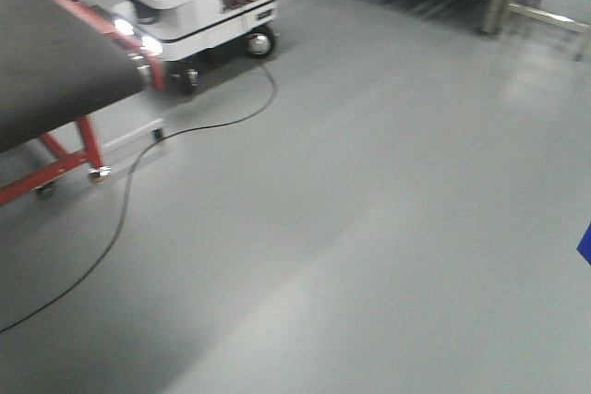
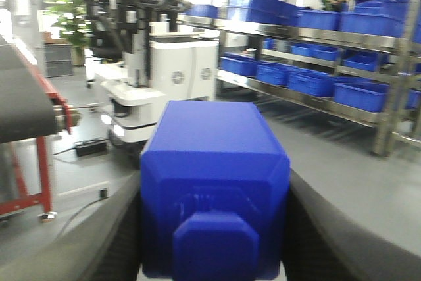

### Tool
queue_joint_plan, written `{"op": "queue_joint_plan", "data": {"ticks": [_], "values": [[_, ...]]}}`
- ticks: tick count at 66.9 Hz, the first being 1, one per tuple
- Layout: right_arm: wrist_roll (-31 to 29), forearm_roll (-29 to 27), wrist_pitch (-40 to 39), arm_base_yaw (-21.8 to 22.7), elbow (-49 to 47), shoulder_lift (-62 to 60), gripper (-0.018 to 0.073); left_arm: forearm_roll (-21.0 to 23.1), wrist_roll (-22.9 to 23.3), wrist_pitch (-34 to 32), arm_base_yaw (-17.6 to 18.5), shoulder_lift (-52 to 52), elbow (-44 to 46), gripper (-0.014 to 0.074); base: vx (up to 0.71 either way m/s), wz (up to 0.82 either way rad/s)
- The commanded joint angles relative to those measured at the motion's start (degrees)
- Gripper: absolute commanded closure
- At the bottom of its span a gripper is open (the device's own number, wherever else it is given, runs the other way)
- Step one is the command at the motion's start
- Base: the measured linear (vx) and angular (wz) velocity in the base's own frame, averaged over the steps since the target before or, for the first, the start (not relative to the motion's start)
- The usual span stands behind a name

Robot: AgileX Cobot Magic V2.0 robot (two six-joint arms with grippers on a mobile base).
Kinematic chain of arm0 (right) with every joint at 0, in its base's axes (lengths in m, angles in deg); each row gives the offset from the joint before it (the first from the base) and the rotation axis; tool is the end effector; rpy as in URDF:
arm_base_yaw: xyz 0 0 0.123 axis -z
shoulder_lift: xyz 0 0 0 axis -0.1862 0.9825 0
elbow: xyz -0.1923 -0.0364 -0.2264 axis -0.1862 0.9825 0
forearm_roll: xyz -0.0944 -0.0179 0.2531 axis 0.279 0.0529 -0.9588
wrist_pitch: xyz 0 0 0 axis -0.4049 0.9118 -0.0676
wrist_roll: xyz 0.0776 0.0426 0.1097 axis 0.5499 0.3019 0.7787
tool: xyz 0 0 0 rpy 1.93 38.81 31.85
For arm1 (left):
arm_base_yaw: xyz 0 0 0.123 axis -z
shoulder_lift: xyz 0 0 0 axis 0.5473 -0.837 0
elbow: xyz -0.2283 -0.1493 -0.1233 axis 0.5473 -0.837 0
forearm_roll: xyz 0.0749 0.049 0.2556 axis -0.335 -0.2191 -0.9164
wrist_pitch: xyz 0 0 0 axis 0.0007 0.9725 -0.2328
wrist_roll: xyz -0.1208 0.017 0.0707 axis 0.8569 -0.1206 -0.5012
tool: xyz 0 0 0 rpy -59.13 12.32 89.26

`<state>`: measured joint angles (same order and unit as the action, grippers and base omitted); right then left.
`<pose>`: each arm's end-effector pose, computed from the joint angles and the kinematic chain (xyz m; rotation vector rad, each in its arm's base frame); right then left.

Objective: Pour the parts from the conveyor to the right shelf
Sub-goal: 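Drive away from the conveyor holding the part in the right gripper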

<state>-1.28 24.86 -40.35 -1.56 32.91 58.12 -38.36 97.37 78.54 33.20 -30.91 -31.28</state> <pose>0.0991 0.0147 0.2643 -0.1745 1.5382 0.0852 0.1111 0.0000 0.2077 -0.0767 1.4957 -0.0832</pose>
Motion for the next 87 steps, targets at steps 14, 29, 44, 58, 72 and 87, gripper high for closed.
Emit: {"op": "queue_joint_plan", "data": {"ticks": [14, 29, 44, 58, 72, 87], "values": [[-0.6, 0.6, -4.7, 0.2, -1.4, 0.6, 0.0564, 0.5, 0.4, -4.5, 0.1, 0.5, -1.5, 0.0603, -0.17, -0.59], [-0.6, 0.6, -4.7, 0.2, -1.4, 0.6, 0.0564, 0.5, 0.4, -4.5, 0.1, 0.5, -1.5, 0.0603, -0.16, -0.59], [-0.6, 0.6, -4.7, 0.2, -1.4, 0.6, 0.0564, 0.5, 0.4, -4.5, 0.1, 0.5, -1.5, 0.0603, -0.14, -0.66], [-0.6, 0.6, -4.7, 0.2, -1.4, 0.6, 0.0564, 0.5, 0.4, -4.5, 0.1, 0.5, -1.5, 0.0603, -0.11, -0.74], [-0.6, 0.6, -4.7, 0.2, -1.4, 0.6, 0.0564, 0.5, 0.4, -4.5, 0.1, 0.5, -1.5, 0.0603, -0.08, -0.77], [-0.6, 0.6, -4.8, 0.2, -1.4, 0.6, 0.0564, 0.5, 0.4, -4.5, 0.1, 0.5, -1.5, 0.0603, -0.04, -0.68]]}}
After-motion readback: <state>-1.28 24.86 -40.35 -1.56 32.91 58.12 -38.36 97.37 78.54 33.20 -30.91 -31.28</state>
